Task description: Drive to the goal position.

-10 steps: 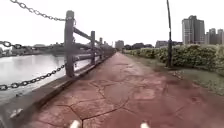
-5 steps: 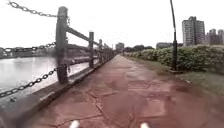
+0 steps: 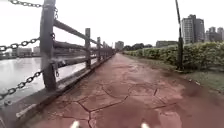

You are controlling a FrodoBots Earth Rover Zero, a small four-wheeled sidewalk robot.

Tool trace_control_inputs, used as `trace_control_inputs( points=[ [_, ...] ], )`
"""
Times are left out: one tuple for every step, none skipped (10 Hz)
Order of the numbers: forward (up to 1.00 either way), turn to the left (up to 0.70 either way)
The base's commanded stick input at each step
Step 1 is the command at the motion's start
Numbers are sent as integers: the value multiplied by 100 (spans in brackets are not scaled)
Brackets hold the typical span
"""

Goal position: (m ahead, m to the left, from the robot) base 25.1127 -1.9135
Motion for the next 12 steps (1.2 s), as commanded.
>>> trace_control_inputs(
  points=[
    [70,0],
    [70,0],
    [70,0],
    [70,0],
    [70,0],
    [70,0],
    [70,0],
    [70,0],
    [70,0],
    [70,0],
    [70,0],
    [70,0]
  ],
)
